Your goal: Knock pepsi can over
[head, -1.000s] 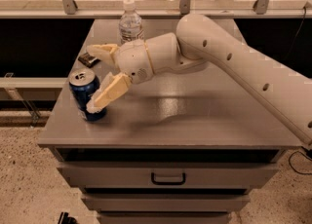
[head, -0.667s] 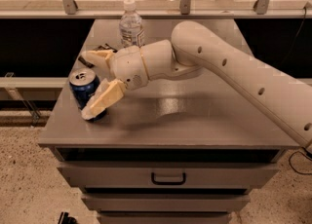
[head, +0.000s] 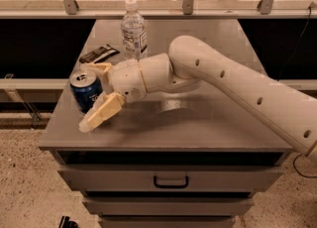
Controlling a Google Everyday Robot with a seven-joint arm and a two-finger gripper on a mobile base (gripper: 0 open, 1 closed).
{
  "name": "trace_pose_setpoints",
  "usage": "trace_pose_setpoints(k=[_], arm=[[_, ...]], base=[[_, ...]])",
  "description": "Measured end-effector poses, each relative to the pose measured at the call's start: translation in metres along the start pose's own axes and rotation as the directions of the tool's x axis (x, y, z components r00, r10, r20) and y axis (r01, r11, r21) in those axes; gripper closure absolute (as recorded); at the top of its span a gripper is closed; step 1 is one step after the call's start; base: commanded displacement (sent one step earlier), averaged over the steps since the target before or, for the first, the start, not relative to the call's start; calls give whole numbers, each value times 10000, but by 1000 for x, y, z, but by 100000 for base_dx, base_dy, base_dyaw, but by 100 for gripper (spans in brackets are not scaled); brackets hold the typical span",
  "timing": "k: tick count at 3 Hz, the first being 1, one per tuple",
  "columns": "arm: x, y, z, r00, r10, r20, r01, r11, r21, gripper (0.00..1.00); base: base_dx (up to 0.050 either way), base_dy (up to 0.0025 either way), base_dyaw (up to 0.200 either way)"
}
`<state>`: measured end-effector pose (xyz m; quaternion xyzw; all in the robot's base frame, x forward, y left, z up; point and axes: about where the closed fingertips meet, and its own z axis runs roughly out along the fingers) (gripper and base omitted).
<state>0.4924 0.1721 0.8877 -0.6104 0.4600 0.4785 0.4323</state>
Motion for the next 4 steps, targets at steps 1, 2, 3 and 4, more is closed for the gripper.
trace_pose_setpoints(k=[1, 2, 3, 4], arm=[[12, 2, 3, 9989, 252, 383, -255, 9997, 70, 0], [24, 0, 1, 9958, 423, 811, -445, 9987, 256, 0], [31, -2, -6, 9941, 432, 996, -483, 9976, 488, 17], [30, -4, -18, 9946, 243, 1011, -319, 9968, 738, 39]], base=[[0, 0, 0], [0, 0, 0], [0, 0, 0], [0, 0, 0]])
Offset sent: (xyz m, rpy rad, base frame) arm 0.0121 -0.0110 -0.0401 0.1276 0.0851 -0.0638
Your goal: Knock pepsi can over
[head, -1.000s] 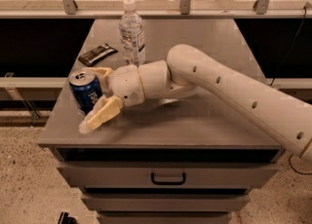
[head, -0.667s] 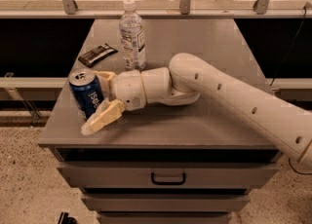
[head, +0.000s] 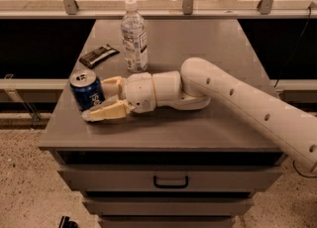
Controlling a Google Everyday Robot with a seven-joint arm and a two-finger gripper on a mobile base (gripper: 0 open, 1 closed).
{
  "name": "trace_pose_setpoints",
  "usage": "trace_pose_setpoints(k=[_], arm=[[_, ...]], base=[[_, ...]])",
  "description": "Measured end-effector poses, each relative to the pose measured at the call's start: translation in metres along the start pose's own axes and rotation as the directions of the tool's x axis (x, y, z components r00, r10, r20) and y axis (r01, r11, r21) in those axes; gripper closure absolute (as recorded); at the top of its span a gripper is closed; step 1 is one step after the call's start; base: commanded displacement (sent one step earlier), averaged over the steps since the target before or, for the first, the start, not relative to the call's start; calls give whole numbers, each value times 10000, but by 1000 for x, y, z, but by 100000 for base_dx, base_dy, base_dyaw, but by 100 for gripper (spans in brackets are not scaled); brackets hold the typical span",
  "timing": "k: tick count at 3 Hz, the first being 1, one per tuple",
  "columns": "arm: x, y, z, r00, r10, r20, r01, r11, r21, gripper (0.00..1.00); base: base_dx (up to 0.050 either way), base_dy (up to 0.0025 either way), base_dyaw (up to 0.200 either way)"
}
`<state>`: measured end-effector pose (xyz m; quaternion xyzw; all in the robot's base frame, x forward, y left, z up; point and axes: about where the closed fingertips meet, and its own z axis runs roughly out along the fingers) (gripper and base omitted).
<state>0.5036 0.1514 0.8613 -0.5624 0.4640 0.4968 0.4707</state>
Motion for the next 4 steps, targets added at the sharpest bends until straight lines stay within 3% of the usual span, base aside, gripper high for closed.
trace_pose_setpoints(k=[2, 3, 4], arm=[[-14, -9, -18, 9973, -513, -518, 523, 9985, 189, 86], [-14, -18, -37, 9916, -496, -1198, 529, 9983, 252, 94], [-4, -19, -74, 9740, -397, -2229, 465, 9986, 257, 91]], base=[[0, 0, 0], [0, 0, 0], [0, 0, 0]])
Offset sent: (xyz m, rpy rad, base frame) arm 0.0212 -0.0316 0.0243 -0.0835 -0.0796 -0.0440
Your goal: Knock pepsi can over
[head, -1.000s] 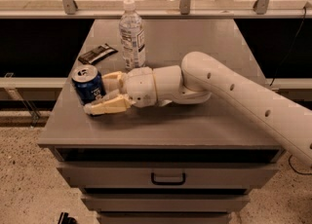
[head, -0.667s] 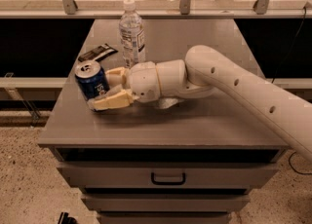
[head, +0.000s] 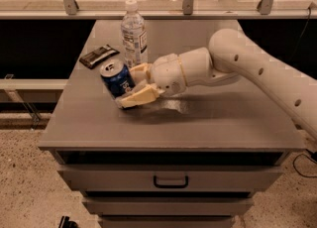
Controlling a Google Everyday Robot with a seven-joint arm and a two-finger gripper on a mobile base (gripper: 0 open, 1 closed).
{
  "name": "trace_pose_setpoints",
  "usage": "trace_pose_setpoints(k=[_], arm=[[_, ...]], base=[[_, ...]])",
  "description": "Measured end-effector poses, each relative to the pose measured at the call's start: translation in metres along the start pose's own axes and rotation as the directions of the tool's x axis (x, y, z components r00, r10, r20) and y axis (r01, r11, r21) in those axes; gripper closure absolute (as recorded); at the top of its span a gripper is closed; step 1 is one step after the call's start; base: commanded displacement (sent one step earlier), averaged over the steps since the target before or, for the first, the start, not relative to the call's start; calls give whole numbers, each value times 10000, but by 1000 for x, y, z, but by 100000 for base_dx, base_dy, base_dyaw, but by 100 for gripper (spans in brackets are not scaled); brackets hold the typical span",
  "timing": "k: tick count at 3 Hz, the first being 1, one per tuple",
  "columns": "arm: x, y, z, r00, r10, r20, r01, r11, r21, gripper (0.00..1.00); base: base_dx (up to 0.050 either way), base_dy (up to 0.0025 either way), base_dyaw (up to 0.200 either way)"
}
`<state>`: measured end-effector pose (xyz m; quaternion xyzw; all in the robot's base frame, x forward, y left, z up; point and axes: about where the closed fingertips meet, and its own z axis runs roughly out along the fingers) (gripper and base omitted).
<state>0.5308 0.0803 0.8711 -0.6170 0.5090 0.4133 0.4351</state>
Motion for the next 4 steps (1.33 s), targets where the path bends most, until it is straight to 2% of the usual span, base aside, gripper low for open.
trace_pose_setpoints(k=[1, 2, 3, 4], arm=[[18, 0, -33, 9886, -105, -1504, 52, 9993, -362, 94], [30, 0, -67, 9446, -389, -3258, 165, 9973, -712, 95], [35, -3, -98, 8717, -704, -4849, 266, 9950, -967, 94], [38, -5, -119, 7708, -890, -6308, 169, 9927, -1194, 96]], base=[[0, 0, 0], [0, 0, 0], [0, 0, 0], [0, 0, 0]])
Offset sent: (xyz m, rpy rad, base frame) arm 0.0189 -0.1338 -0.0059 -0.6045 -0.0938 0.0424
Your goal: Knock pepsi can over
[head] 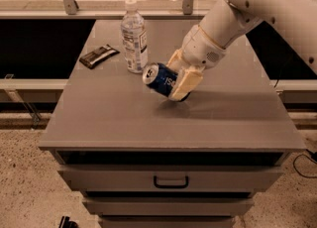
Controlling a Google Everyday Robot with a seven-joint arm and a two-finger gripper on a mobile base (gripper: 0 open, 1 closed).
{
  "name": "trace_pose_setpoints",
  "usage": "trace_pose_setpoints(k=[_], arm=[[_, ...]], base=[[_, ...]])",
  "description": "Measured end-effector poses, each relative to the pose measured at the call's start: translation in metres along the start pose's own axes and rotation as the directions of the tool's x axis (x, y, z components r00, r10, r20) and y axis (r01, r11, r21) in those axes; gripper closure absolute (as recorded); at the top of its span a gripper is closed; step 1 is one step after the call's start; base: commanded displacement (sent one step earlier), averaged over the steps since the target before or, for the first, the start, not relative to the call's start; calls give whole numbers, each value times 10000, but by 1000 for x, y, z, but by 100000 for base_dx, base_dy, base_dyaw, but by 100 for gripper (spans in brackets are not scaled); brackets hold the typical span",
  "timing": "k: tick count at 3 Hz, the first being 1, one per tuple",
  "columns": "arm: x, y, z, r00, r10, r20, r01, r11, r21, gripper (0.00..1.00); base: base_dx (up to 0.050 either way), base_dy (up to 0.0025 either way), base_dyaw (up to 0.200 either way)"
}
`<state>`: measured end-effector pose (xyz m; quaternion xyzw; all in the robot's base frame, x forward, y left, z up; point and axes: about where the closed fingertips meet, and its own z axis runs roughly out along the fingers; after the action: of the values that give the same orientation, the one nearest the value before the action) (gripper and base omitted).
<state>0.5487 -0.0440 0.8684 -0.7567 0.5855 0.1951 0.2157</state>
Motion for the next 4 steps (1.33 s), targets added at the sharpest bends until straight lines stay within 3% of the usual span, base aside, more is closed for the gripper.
trace_pose_setpoints(k=[1, 2, 3, 4], arm=[[12, 3, -7, 9856, 45, -1690, -95, 9995, -287, 91], [19, 6, -6, 9482, 22, -3178, -209, 9982, -556, 78], [26, 8, -7, 9007, 383, -4327, -612, 9974, -389, 57], [26, 13, -4, 8392, 869, -5368, -1210, 9922, -286, 33]], base=[[0, 0, 0], [0, 0, 0], [0, 0, 0], [0, 0, 0]])
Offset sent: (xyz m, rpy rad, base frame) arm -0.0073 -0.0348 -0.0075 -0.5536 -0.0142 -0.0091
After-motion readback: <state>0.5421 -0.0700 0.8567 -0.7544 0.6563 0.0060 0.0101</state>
